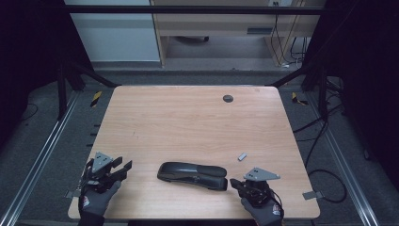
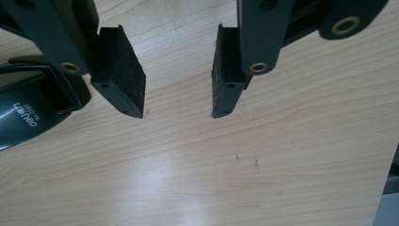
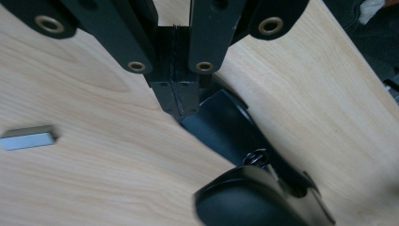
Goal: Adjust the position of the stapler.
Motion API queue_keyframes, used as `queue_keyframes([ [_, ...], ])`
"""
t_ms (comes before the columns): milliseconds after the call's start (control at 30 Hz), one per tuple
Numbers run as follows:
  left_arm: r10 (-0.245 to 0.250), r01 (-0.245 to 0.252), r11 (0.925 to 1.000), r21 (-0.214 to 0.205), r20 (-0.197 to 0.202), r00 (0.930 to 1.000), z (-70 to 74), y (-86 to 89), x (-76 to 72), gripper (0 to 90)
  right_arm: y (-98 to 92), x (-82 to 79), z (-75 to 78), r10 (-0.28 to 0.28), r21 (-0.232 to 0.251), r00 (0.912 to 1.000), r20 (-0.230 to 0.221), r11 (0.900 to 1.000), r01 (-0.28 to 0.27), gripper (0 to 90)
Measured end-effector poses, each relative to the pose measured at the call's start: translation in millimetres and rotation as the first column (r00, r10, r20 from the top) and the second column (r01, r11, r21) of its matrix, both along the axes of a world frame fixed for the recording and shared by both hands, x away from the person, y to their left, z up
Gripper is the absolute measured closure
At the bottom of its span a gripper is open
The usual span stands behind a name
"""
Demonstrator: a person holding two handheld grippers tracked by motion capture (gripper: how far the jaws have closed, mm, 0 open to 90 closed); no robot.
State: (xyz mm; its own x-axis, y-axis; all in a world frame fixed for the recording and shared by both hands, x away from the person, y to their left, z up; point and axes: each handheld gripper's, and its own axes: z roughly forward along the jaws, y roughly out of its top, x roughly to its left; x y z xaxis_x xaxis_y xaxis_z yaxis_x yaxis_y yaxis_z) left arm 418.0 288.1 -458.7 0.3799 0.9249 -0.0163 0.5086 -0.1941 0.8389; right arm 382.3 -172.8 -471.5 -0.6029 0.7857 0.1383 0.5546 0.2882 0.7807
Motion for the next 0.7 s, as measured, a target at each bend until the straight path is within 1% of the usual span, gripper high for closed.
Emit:
queue_keyframes([
  [100, -0.003, 0.003, 1.0000, -0.001, 0.001, 1.0000, -0.1, -0.9, -0.4, 55.8, 9.6, -1.4, -4.5, 0.016, -0.004, 0.9998, -0.010, 0.9999, -0.016, 90.0],
  [133, -0.004, 0.004, 1.0000, -0.001, -0.001, 1.0000, -0.2, -1.3, -0.6, 55.8, 13.8, -2.0, -6.7, 0.022, -0.011, 0.9997, -0.006, 0.9997, -0.022, 90.0],
  [233, -0.008, 0.008, 1.0000, 0.001, 0.002, 1.0000, -0.4, -2.4, -0.5, 55.7, 17.5, -1.6, -9.3, 0.027, -0.014, 0.9996, -0.011, 0.9995, -0.027, 90.0],
  [267, -0.014, 0.014, 0.9999, 0.004, 0.000, 0.9999, -0.4, -3.1, -0.4, 55.7, 22.1, -1.2, -12.0, 0.036, -0.028, 0.9992, -0.018, 0.9990, -0.036, 90.0],
  [300, -0.015, 0.015, 0.9999, 0.005, -0.001, 0.9999, -0.7, -3.5, -0.4, 55.6, 23.7, -1.2, -12.7, 0.037, -0.027, 0.9991, -0.024, 0.9989, -0.037, 90.0],
  [400, -0.017, 0.017, 0.9998, 0.010, -0.003, 0.9998, -1.0, -4.3, -0.3, 55.5, 27.0, -0.8, -14.6, 0.048, -0.038, 0.9985, -0.028, 0.9981, -0.049, 90.0],
  [533, -0.016, 0.016, 0.9998, 0.010, -0.004, 0.9999, -1.3, -4.6, -0.2, 55.4, 27.7, -0.8, -15.9, 0.048, -0.038, 0.9982, -0.037, 0.9981, -0.049, 90.0],
  [600, -0.017, 0.017, 0.9998, 0.010, -0.006, 0.9998, -1.4, -4.6, -0.2, 55.4, 27.9, -0.4, -16.7, 0.062, -0.033, 0.9971, -0.044, 0.9975, -0.063, 90.0],
  [667, -0.017, 0.017, 0.9998, 0.010, -0.006, 0.9998, -1.4, -4.6, -0.2, 55.4, 28.4, -0.5, -17.1, 0.062, -0.038, 0.9970, -0.045, 0.9972, -0.064, 90.0],
  [700, -0.018, 0.018, 0.9998, 0.013, -0.006, 0.9998, -1.3, -4.5, -0.1, 55.4, 29.2, -0.5, -17.7, 0.068, -0.036, 0.9963, -0.053, 0.9969, -0.070, 90.0],
])
